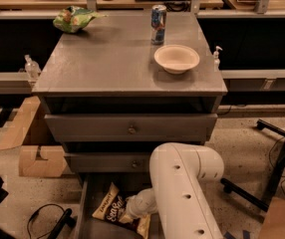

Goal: Pick brown chip bag from bottom drawer and place on counter

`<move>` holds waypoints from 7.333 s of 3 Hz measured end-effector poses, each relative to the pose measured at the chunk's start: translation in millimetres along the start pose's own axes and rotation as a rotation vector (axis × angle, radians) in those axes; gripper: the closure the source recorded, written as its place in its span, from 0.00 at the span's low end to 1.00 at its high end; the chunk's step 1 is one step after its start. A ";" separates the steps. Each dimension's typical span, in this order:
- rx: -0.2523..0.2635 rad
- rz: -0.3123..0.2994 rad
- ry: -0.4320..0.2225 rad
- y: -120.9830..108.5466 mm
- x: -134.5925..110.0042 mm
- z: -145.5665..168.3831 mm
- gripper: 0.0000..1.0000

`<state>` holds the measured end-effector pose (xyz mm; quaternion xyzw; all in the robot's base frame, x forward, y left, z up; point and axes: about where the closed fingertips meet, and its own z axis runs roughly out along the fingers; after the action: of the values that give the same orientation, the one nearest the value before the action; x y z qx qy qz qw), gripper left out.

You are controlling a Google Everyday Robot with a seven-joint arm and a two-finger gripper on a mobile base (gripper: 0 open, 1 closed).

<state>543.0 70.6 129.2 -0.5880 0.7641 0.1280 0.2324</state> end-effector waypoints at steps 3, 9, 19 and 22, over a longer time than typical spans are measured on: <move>-0.004 -0.004 0.000 1.6 -5.1 -5.2 1.00; -0.048 -0.190 -0.066 26.3 -106.8 -275.3 1.00; 0.185 -0.136 -0.363 -62.8 -280.7 -711.1 1.00; 0.412 -0.258 -0.508 -133.2 -415.9 -866.3 1.00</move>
Offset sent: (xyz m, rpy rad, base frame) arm -0.0012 0.0021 -0.0007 -0.0002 0.0014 0.0053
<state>576.7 -23.4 1094.2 -0.5698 0.6113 0.0828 0.5430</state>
